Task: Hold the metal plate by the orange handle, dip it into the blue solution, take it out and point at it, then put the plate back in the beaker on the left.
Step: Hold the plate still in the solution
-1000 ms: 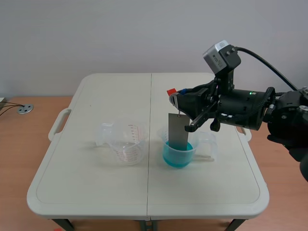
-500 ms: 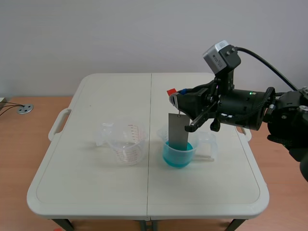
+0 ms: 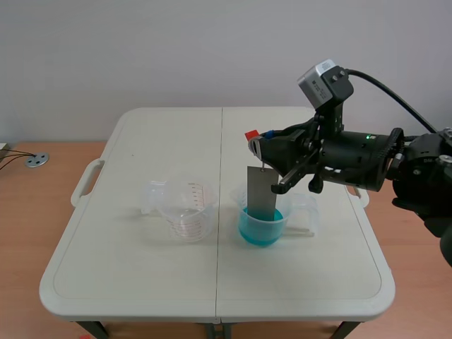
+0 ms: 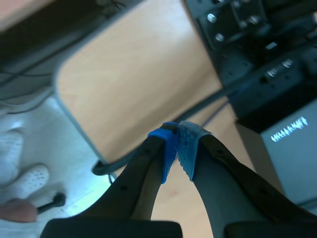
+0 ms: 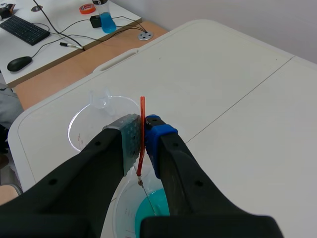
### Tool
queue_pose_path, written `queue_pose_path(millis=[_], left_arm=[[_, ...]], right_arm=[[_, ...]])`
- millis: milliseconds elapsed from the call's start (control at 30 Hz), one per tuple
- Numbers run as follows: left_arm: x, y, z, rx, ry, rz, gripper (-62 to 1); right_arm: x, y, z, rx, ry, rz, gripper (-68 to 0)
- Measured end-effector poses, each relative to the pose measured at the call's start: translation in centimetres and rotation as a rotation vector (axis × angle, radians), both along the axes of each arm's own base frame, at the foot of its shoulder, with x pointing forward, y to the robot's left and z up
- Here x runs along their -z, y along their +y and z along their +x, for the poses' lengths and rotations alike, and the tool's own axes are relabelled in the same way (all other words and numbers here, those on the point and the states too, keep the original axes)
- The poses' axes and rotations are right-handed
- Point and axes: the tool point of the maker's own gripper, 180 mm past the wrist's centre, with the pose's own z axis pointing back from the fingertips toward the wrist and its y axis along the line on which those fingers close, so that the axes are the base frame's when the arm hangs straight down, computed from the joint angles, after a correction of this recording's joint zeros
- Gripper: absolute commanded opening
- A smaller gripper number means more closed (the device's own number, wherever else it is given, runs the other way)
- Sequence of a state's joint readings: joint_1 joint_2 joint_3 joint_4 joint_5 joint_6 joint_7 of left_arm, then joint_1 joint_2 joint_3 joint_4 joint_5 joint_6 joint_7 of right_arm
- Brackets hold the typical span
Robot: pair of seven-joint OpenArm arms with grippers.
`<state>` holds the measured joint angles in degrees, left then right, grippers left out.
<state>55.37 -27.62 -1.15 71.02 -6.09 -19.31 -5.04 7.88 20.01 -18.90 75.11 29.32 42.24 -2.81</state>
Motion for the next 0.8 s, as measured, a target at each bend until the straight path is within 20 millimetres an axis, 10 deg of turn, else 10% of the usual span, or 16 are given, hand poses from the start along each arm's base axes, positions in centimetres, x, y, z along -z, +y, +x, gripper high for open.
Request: queue_pose_path(millis=[800], left_arm=[[0.05, 0.31, 0.15, -0.006, -0.008, 0.017, -58.1]], right_arm=[[0.0, 0.0, 0.0, 0.0, 0.0, 0.0, -66.4]])
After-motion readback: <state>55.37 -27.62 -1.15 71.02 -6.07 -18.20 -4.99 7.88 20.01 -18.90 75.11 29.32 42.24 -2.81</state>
